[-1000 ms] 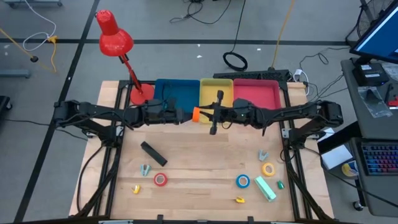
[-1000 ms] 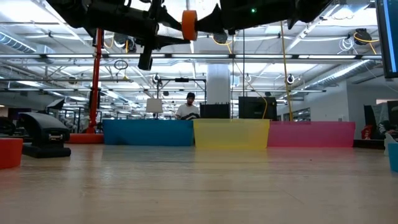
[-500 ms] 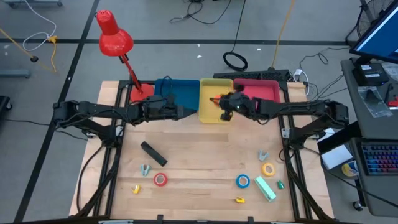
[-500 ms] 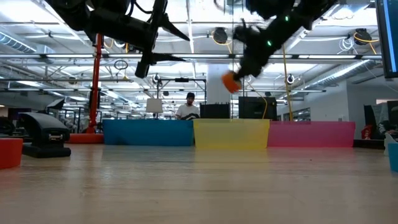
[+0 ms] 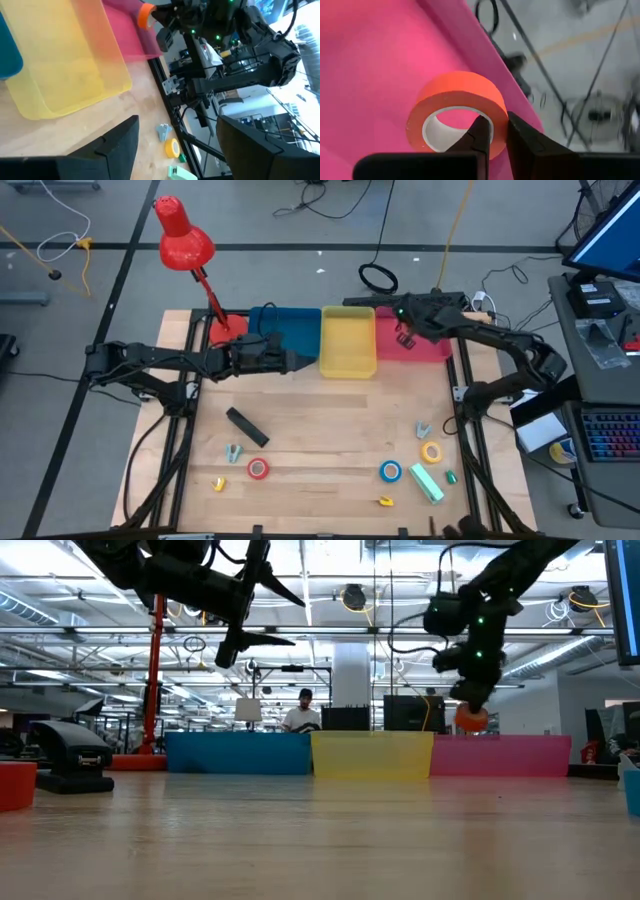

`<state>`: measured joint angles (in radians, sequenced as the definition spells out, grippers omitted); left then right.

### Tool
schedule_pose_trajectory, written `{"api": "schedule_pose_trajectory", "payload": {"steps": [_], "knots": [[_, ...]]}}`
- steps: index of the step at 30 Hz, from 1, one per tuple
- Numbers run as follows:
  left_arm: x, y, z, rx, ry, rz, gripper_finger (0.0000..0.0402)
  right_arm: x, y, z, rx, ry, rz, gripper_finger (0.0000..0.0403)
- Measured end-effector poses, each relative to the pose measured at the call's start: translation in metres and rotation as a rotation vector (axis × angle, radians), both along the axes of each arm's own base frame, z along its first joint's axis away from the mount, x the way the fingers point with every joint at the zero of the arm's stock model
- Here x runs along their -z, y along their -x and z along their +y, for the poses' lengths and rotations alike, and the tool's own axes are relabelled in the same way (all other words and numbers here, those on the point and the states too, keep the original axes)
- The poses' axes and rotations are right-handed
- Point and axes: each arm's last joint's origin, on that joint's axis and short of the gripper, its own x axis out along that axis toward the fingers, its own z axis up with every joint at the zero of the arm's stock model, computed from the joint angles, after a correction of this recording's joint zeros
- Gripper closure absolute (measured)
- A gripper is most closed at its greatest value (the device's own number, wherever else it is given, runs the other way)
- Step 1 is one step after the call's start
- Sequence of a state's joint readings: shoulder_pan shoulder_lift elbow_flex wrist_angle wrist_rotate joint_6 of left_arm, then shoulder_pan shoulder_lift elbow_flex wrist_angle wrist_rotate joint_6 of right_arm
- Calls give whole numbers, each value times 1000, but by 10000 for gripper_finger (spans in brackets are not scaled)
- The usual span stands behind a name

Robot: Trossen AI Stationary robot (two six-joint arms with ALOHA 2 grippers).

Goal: Pick and place Stapler, Stapler remover, tape
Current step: Put the orange tape into the red bin

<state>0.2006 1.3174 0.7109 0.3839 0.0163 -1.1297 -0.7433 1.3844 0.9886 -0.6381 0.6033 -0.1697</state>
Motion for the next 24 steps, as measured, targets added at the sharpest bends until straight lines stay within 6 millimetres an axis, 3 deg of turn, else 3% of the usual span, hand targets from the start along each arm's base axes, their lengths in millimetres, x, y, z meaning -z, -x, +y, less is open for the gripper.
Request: {"api": "schedule_pose_trajectory", "payload": {"steps": [6, 13, 17, 24], "knots": [[0, 0, 0, -14, -3, 0, 137, 3, 27, -16, 153, -37, 9, 366], [0, 0, 1, -18, -4, 0, 137, 9, 44, -25, 231, -59, 11, 368], [0, 0, 1, -18, -4, -1, 137, 21, 51, -24, 231, -111, -19, 361], [0, 0, 1, -18, -5, -1, 137, 30, 50, -27, 221, -47, -35, 358]]}}
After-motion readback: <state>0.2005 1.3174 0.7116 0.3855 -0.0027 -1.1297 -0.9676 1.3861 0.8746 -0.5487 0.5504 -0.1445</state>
